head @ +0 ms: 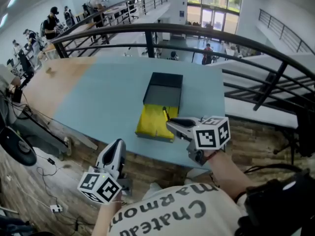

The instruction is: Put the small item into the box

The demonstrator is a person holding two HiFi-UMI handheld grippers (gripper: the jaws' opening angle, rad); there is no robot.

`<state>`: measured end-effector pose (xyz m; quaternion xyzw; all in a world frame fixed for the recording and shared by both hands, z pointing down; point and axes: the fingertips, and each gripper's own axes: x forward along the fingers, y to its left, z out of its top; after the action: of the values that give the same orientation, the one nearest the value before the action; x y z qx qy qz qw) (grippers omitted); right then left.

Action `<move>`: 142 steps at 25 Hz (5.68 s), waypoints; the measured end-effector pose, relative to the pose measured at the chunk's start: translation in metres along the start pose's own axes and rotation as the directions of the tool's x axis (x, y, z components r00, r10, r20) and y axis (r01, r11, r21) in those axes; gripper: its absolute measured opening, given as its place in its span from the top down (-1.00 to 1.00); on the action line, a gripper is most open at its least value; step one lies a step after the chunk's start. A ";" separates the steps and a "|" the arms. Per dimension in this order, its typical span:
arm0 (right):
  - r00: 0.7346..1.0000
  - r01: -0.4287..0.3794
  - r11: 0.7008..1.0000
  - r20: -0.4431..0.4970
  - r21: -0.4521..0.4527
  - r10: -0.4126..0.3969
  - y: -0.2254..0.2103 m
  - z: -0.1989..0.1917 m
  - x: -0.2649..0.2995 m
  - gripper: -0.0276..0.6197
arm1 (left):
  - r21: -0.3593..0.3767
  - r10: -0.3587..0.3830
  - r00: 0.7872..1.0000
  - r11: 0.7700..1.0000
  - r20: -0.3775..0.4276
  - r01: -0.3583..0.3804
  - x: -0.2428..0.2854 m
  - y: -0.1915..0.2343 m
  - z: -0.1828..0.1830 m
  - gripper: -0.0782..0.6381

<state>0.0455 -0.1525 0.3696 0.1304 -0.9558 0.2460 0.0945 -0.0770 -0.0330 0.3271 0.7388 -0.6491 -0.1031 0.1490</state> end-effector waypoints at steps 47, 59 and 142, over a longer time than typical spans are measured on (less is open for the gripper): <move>0.809 0.547 0.827 -0.336 0.127 -0.483 -0.116 -0.093 0.125 0.66 | -0.130 -0.404 0.854 0.915 -0.327 0.383 0.137 0.151 -0.013 0.78; 0.707 0.582 0.813 -0.478 -0.025 -0.521 -0.143 -0.104 0.124 0.66 | -0.139 -0.385 0.880 0.923 -0.280 0.359 0.150 0.155 0.005 0.77; 0.505 0.477 0.865 -0.756 -0.158 -0.417 -0.151 -0.165 0.143 0.66 | -0.109 -0.244 0.949 0.968 -0.197 0.227 0.129 0.150 0.021 0.78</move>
<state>-0.0259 -0.2273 0.6145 0.2580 -0.7460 0.2781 0.5473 -0.2062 -0.1799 0.3656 0.8107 -0.5320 -0.0696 0.2341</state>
